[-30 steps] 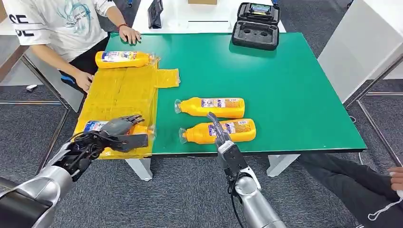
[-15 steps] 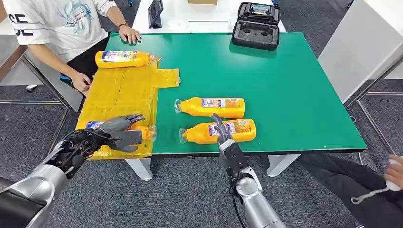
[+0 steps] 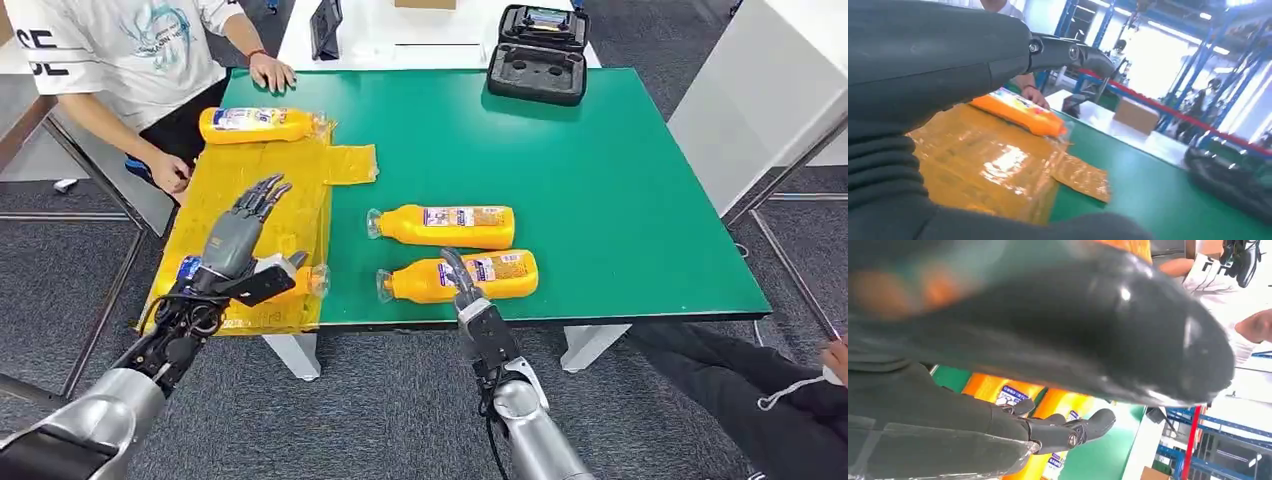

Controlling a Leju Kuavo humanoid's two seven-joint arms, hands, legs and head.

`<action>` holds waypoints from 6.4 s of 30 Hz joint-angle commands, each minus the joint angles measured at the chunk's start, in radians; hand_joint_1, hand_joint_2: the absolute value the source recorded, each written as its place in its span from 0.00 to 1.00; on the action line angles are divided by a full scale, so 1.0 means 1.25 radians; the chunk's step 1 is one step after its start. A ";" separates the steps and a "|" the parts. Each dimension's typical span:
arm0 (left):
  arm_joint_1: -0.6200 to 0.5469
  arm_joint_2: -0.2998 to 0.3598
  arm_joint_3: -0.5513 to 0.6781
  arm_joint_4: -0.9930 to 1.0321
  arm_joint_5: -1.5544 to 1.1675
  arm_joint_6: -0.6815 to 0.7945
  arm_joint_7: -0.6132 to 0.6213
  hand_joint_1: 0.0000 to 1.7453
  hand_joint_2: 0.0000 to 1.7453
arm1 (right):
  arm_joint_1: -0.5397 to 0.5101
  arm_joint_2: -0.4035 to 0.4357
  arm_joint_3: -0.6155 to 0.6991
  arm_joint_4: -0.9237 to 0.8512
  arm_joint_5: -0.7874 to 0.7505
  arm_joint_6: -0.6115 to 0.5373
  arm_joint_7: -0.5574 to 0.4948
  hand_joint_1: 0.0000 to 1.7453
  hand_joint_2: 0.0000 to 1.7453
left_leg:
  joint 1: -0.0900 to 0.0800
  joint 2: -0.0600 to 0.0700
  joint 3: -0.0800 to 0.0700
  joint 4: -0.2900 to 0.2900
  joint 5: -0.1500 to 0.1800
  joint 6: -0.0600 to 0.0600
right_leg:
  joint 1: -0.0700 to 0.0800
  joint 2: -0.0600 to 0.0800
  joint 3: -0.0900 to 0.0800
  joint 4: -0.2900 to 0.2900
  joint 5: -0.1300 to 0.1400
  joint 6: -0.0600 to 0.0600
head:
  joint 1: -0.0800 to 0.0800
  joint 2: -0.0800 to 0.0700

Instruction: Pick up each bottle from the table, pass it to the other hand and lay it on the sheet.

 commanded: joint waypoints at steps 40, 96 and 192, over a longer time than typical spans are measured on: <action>0.343 -0.081 0.184 -0.549 0.552 -0.017 -0.012 0.00 1.00 | -0.402 -0.262 0.248 0.174 0.255 0.174 0.212 0.00 1.00 | -0.001 0.001 0.003 0.000 -0.002 -0.001 | -0.001 0.001 0.004 -0.001 -0.001 -0.001 | 0.000 0.000; 0.387 -0.099 0.229 -0.527 0.585 -0.053 -0.012 0.00 1.00 | -0.479 -0.225 0.355 0.431 0.308 0.212 0.212 0.00 1.00 | -0.002 0.000 0.001 0.000 -0.001 0.000 | -0.002 0.000 0.001 -0.001 0.000 0.000 | 0.000 0.000; 0.485 -0.116 0.203 -0.672 0.756 -0.273 0.012 0.00 1.00 | -0.196 -0.100 0.083 0.118 0.083 -0.005 -0.073 1.00 1.00 | -0.001 -0.001 0.000 0.000 -0.001 0.000 | -0.001 -0.001 0.000 -0.001 0.000 0.000 | 0.000 0.000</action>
